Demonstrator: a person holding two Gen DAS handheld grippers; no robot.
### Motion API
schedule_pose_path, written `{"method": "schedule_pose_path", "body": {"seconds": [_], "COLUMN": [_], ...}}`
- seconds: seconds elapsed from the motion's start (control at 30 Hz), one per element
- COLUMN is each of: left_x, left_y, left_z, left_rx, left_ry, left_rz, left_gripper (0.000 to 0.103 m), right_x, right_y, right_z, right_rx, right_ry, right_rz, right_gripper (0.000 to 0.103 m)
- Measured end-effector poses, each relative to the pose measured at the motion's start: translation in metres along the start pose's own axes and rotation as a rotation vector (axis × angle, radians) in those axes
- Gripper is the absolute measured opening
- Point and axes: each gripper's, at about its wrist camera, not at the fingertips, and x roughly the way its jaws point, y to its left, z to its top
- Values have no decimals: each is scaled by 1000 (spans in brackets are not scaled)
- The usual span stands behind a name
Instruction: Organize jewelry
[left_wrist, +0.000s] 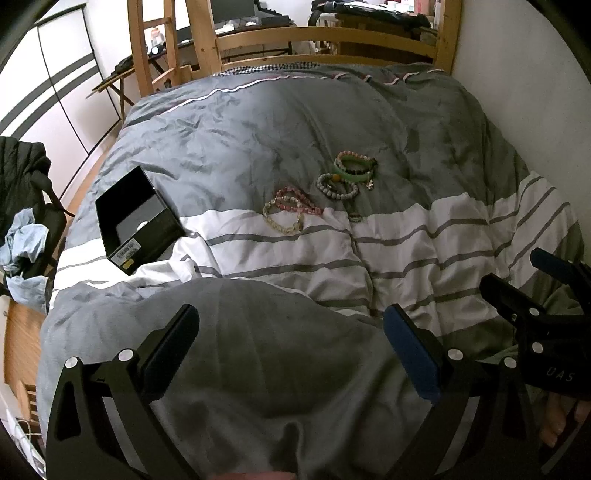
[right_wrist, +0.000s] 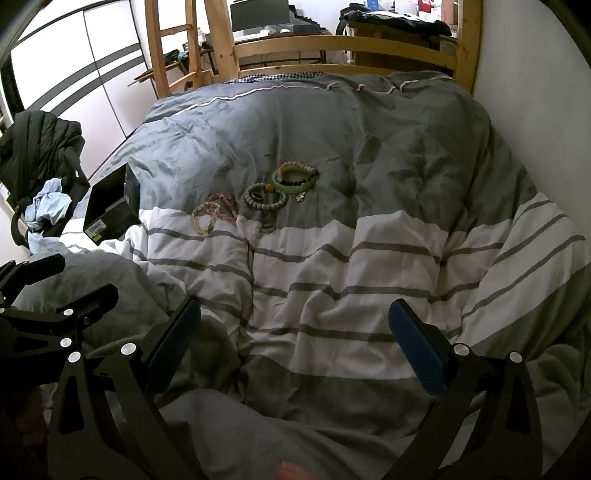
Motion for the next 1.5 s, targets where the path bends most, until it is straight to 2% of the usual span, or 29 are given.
{"method": "schedule_pose_path", "body": {"seconds": [0.7, 0.97, 1.27, 1.5], "left_x": [3, 13, 51, 105], "left_y": [0, -4, 1, 5], "left_z": [0, 3, 36, 69], "left_rx": [-1, 15, 15, 30], "left_ry": [8, 47, 98, 162], "left_rz": [-1, -15, 8, 35], "left_gripper": [98, 98, 98, 98], "right_x": [1, 10, 38, 84], "right_y": [0, -1, -8, -7], "right_z": [-1, 0, 24, 61], "right_rx": [0, 14, 0, -46], "right_ry": [4, 29, 77, 102], "right_rz": [1, -2, -10, -27], "right_gripper": [100, 100, 100, 100]}}
